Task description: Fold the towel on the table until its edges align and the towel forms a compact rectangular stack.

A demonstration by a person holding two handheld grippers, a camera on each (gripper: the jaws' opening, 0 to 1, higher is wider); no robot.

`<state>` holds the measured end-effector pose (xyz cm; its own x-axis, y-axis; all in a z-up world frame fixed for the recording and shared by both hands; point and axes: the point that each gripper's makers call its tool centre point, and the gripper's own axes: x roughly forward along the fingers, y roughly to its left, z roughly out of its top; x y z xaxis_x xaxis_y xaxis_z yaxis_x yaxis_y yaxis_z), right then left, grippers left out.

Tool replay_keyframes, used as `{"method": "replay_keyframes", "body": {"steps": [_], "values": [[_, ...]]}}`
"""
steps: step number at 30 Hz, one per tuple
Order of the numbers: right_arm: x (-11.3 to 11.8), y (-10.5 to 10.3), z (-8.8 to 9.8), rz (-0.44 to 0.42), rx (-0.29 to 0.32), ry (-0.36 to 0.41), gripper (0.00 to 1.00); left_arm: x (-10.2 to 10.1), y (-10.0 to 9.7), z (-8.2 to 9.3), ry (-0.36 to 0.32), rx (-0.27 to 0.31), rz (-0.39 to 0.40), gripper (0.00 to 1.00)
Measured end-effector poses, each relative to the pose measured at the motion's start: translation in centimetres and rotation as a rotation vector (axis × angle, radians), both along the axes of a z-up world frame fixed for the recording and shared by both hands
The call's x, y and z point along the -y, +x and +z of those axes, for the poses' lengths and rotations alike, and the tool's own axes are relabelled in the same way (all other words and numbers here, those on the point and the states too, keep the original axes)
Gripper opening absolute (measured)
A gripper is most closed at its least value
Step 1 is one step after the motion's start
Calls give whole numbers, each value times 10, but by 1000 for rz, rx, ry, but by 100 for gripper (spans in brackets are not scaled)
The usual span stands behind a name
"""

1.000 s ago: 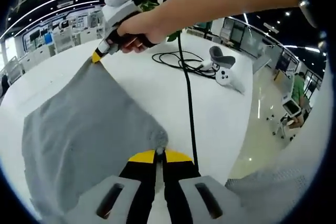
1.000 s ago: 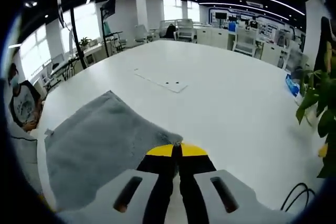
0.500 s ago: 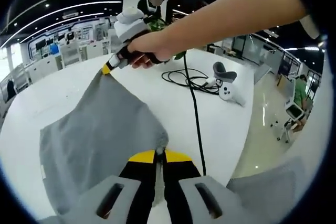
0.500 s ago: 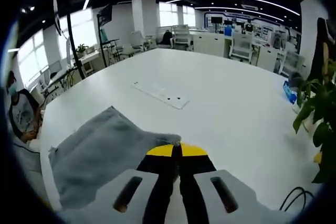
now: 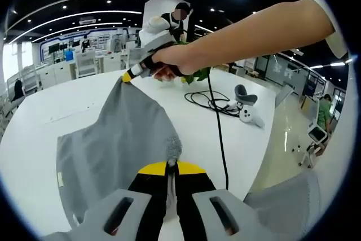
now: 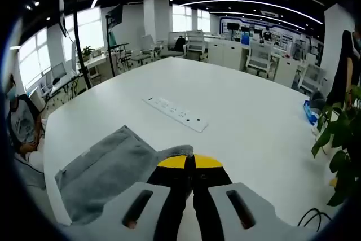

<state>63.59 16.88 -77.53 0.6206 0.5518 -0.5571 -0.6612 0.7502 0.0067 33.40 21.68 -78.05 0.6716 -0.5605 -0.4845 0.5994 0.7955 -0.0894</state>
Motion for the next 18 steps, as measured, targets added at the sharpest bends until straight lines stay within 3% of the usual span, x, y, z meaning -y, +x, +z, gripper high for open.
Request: {"method": "replay_keyframes", "body": {"steps": [9,18], "values": [[-23,-3,11,-47,-7,33,0,-40,-4,2,-60,-11,70,4],[-71,-7,14,-41,1,54,0,-80,-12,-3,-74,-19,126,4]]}}
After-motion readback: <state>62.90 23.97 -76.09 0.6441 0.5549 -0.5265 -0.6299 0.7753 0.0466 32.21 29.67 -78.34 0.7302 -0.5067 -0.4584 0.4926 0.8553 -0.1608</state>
